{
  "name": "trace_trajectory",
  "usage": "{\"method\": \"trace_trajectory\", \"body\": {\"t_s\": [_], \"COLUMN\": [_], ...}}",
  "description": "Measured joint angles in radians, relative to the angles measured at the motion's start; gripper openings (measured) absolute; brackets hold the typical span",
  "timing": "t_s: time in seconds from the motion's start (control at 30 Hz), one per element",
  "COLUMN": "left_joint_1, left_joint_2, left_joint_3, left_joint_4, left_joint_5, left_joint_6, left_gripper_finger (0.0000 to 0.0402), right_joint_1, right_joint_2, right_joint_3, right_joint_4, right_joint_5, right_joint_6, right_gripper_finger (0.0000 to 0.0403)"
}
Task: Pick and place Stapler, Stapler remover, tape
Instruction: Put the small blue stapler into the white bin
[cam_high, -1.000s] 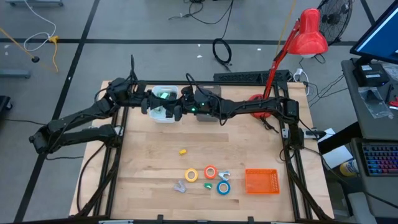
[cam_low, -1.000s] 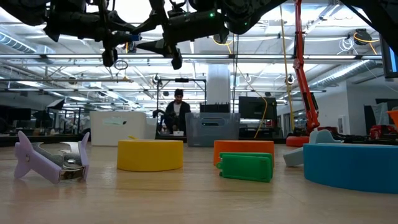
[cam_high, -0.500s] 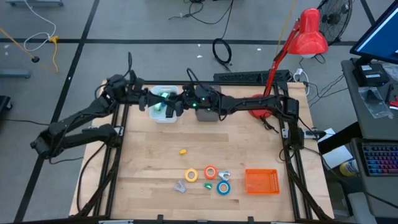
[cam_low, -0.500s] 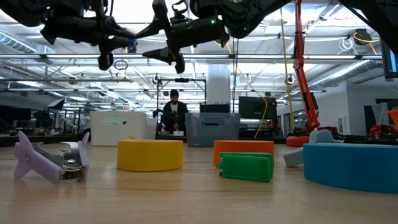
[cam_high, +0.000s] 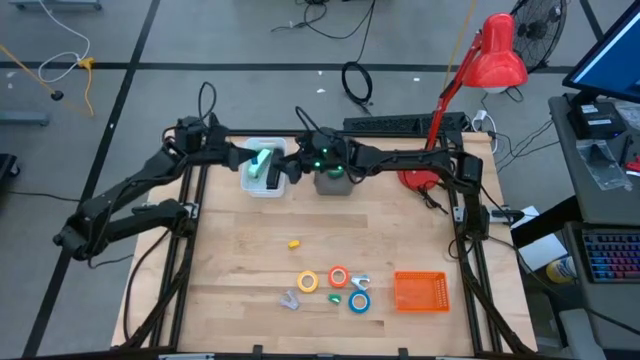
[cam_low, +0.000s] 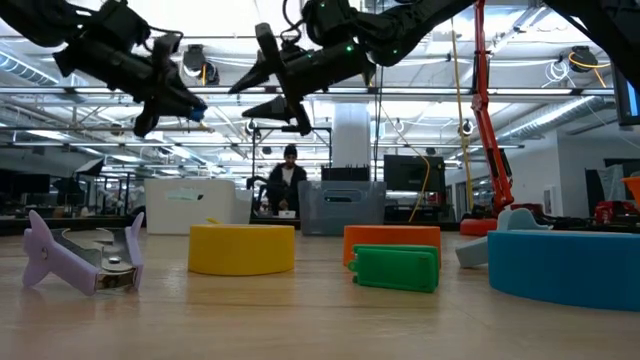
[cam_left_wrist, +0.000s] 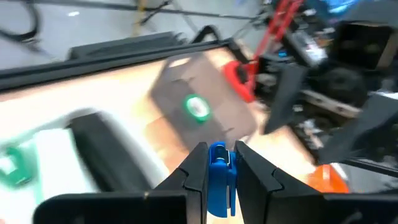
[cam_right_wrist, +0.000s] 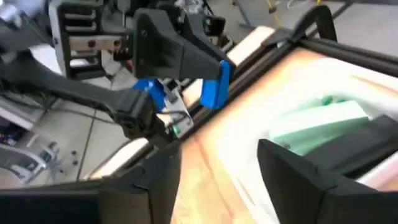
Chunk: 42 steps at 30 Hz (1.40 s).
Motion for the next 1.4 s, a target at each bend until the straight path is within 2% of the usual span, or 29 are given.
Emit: {"method": "trace_trajectory", "body": {"t_s": [0.17, 0.4, 0.5, 0.63, 0.87, 1.1, 1.27, 1.4], "left_joint_1": [-0.029, -0.107, -0.15, -0.205, -0.248, -0.271, -0.276, -0.275], "left_joint_2": [0.058, 0.167, 0.205, 0.24, 0.265, 0.289, 0.314, 0.325], "left_joint_3": [0.0, 0.0, 0.0, 0.0, 0.0, 0.0, -0.001, -0.001], "left_joint_4": [-0.032, -0.042, -0.048, -0.054, -0.085, -0.104, -0.101, -0.104], "left_joint_5": [-0.116, -0.236, -0.287, -0.37, -0.454, -0.484, -0.486, -0.486], "left_joint_6": [0.004, 0.015, 0.048, 0.075, 0.075, 0.075, 0.078, 0.078], "left_gripper_finger": [0.0051, 0.0051, 0.0051, 0.0051, 0.0051, 0.0051, 0.0051, 0.0051], "right_joint_1": [-0.012, -0.014, -0.014, -0.007, -0.001, -0.001, 0.005, 0.027], "right_joint_2": [0.0, 0.0, 0.0, -0.001, -0.002, -0.083, -0.193, -0.323], "right_joint_3": [0.0, -0.004, -0.004, -0.004, -0.004, -0.014, -0.116, -0.295], "right_joint_4": [-0.004, -0.005, -0.006, 0.004, 0.013, -0.022, -0.077, -0.043], "right_joint_5": [-0.051, -0.05, -0.051, -0.05, -0.051, -0.015, 0.107, 0.249], "right_joint_6": [-0.029, -0.087, -0.087, -0.095, -0.13, -0.215, -0.247, -0.248], "right_gripper_finger": [0.014, 0.0038, 0.0007, 0.0011, 0.0001, 0.0001, 0.0001, 0.0002]}}
